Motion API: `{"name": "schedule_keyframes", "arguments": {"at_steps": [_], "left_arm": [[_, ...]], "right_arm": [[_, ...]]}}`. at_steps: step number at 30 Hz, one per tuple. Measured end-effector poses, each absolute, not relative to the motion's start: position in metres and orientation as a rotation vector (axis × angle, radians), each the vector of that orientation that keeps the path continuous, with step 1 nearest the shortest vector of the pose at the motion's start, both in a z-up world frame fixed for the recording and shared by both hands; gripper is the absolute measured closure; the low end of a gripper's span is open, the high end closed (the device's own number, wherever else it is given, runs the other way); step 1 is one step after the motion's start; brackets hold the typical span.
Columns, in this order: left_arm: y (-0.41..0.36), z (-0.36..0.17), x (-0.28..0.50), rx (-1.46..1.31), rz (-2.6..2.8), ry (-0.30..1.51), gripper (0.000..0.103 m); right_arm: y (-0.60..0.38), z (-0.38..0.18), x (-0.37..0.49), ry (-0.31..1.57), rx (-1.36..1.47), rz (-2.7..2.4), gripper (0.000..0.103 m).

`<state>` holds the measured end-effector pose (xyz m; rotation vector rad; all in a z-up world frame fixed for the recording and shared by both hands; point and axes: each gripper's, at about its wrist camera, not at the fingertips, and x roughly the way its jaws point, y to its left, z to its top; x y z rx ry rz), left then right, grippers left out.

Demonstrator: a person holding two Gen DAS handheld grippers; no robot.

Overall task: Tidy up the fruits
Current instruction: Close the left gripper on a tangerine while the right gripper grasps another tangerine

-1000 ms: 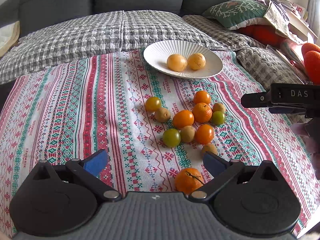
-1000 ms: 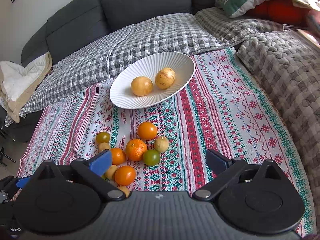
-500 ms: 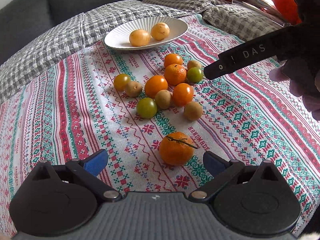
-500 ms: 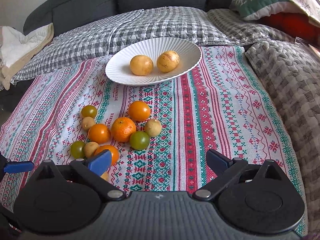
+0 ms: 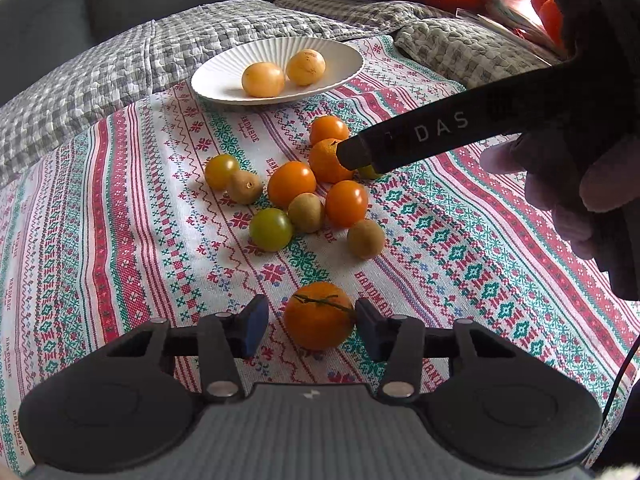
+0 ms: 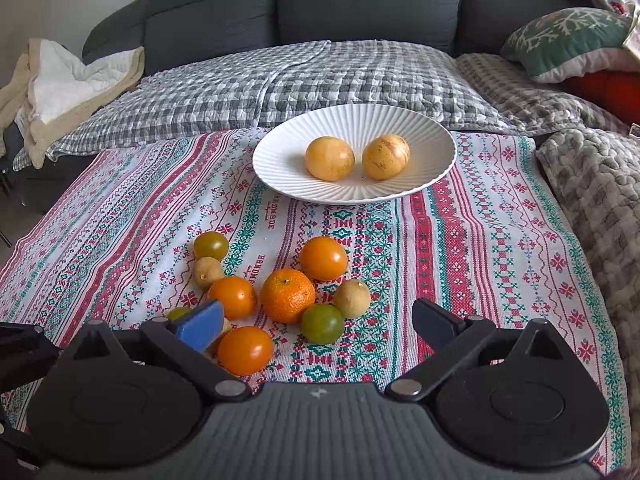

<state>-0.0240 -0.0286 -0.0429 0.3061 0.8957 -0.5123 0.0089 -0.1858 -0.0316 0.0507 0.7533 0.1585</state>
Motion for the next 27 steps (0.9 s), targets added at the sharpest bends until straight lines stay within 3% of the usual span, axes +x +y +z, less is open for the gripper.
{"name": "schedule_keyframes", "arguments": {"at_steps": [5, 10, 27], "left_arm": [[-0.028, -0.038, -0.017, 0.265, -0.47, 0.907, 0.076], [-0.026, -0.036, -0.011, 0.228, -0.441, 0.917, 0.076], [-0.024, -0.04, -0.004, 0.223, -0.423, 0.947, 0.075]], "right_arm": [[-0.186, -0.035, 0.018, 0.773, 0.081, 0.182, 0.032], [-0.188, -0.037, 0.025, 0.788, 0.117, 0.209, 0.048], [-0.161, -0.047, 0.041, 0.841, -0.051, 0.259, 0.062]]}}
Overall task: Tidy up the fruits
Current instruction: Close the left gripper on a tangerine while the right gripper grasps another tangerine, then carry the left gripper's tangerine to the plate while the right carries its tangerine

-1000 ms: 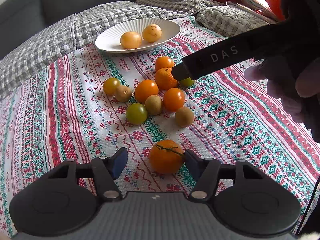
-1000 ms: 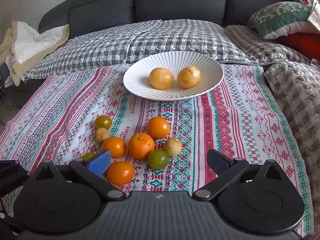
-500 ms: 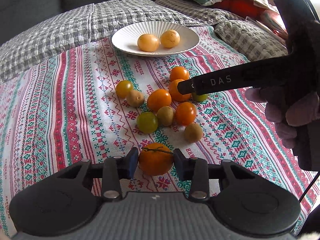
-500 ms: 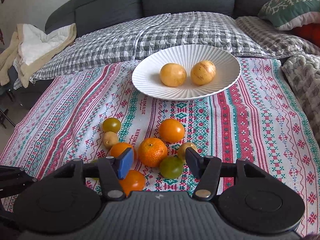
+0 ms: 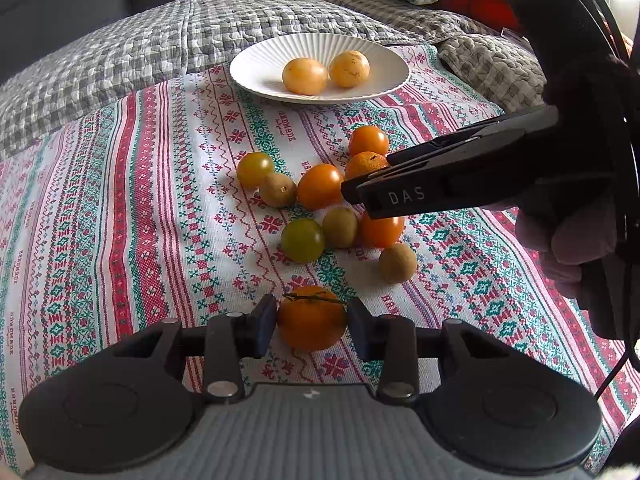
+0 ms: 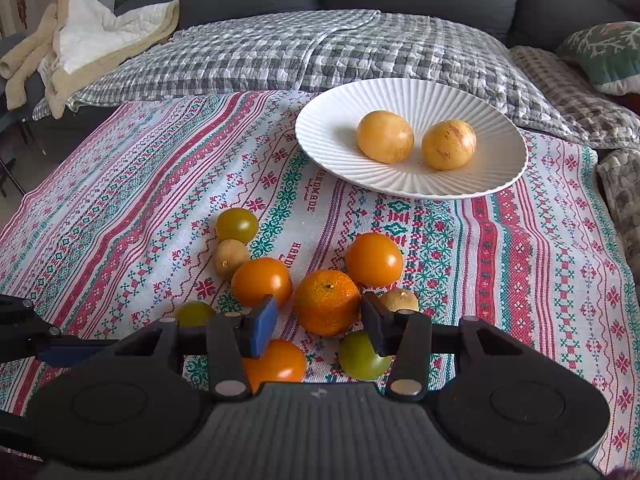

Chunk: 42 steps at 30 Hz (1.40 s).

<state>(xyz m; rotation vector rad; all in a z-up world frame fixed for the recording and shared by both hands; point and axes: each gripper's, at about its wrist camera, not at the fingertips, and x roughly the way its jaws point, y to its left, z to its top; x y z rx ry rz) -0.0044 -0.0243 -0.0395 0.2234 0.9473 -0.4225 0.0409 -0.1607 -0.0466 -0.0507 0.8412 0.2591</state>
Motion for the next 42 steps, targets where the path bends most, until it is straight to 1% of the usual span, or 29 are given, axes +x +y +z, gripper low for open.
{"name": "schedule_keyframes", "arguments": {"at_steps": [1, 5, 14, 25, 36, 42], "left_arm": [[-0.025, -0.04, -0.004, 0.224, -0.423, 0.95, 0.075], [-0.026, -0.042, -0.003, 0.23, -0.426, 0.964, 0.075], [-0.025, -0.045, -0.002, 0.252, -0.415, 1.002, 0.075], [-0.023, -0.04, -0.001, 0.23, -0.404, 0.986, 0.076], [-0.026, -0.018, -0.006, 0.194, -0.424, 0.896, 0.077], [-0.026, -0.002, 0.004, 0.131, -0.422, 0.848, 0.077]], "right_arm": [[-0.161, -0.047, 0.042, 0.841, -0.051, 0.254, 0.068], [-0.164, -0.047, 0.043, 0.842, -0.027, 0.248, 0.07], [-0.17, -0.039, 0.037, 0.836, -0.011, 0.254, 0.071], [-0.18, -0.027, 0.029, 0.841, 0.058, 0.242, 0.071], [-0.193, -0.016, 0.025, 0.797, 0.119, 0.222, 0.071], [-0.202, -0.012, 0.028, 0.77, 0.155, 0.2, 0.071]]}}
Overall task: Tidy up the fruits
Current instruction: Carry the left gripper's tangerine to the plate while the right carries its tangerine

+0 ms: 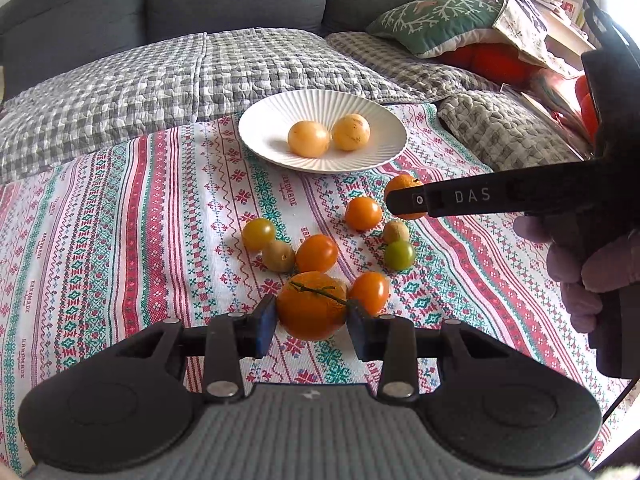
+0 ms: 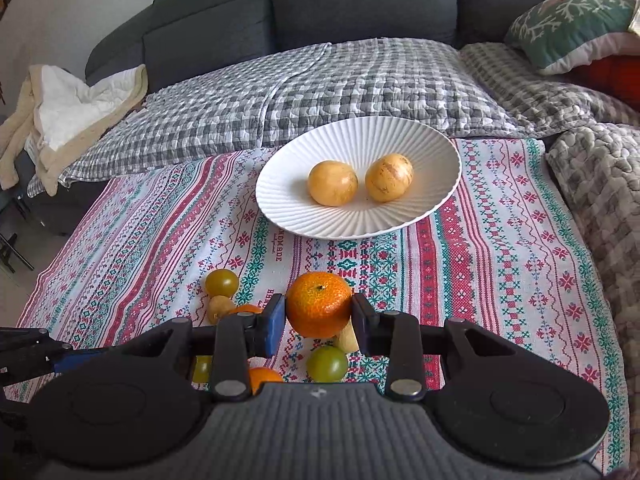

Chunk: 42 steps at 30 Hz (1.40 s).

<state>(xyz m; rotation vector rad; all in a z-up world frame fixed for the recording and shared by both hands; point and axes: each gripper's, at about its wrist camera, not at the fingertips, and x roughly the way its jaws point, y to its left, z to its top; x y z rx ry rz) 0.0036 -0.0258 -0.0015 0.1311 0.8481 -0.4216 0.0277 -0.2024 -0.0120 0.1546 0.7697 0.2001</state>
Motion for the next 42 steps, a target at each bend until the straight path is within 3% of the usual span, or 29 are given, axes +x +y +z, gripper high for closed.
{"name": "schedule_keyframes", "arguments": {"at_steps": [26, 42], "left_arm": [[-0.06, 0.015, 0.149, 0.11, -0.423, 0.746, 0.077], [-0.093, -0.011, 0.232, 0.005, -0.452, 0.786, 0.076]], "right_arm": [[-0.224, -0.011, 0.066, 0.601, 0.212, 0.143, 0.071], [-0.22, -0.04, 0.101, 0.605, 0.259, 0.058, 0.071]]}}
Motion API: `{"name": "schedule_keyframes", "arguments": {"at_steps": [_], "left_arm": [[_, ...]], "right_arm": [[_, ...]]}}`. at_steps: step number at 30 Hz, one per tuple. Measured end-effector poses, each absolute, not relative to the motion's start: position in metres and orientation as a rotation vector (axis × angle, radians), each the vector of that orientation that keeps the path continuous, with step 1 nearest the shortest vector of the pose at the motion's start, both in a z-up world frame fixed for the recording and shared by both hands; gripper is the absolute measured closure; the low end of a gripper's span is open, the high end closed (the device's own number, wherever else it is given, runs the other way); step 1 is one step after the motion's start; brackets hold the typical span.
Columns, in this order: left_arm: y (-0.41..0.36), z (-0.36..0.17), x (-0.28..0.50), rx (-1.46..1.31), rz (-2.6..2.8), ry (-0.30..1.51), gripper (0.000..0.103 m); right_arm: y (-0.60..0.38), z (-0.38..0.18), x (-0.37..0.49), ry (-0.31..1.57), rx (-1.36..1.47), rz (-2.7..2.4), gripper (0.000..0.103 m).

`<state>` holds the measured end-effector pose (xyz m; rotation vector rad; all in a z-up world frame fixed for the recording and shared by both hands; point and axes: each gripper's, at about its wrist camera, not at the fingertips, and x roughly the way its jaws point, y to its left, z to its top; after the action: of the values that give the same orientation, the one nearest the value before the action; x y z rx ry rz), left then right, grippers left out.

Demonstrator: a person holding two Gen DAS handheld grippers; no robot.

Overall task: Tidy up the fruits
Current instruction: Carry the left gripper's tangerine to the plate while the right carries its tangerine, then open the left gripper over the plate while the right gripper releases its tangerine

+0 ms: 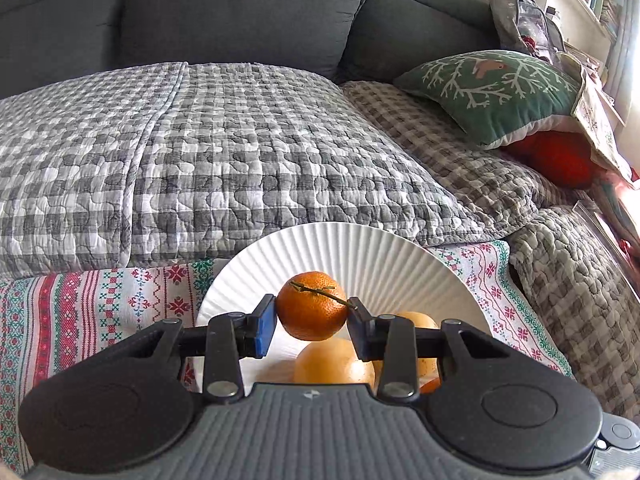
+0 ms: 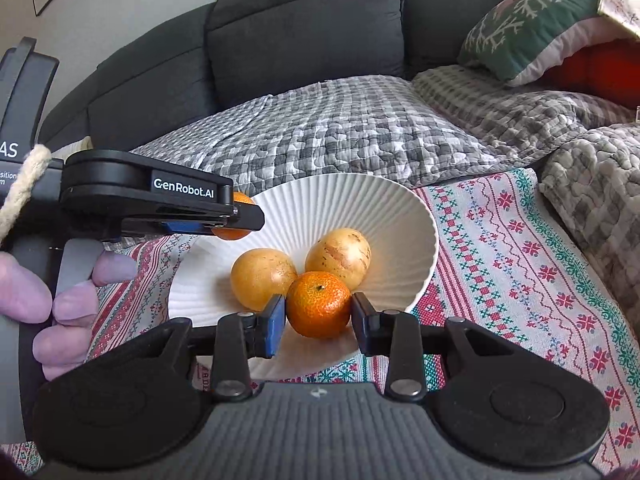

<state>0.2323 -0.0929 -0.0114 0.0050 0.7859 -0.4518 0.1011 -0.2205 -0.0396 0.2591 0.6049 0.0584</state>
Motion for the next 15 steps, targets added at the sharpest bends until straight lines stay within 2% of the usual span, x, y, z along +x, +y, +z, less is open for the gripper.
{"name": "schedule_keyframes", "arguments": {"at_steps": [15], "left_arm": [[-0.12, -0.036, 0.244, 0.041, -0.457, 0.852, 0.076]], "right_arm": [[-0.215, -0.041, 0.101, 0.6, 0.233, 0.053, 0.07]]}}
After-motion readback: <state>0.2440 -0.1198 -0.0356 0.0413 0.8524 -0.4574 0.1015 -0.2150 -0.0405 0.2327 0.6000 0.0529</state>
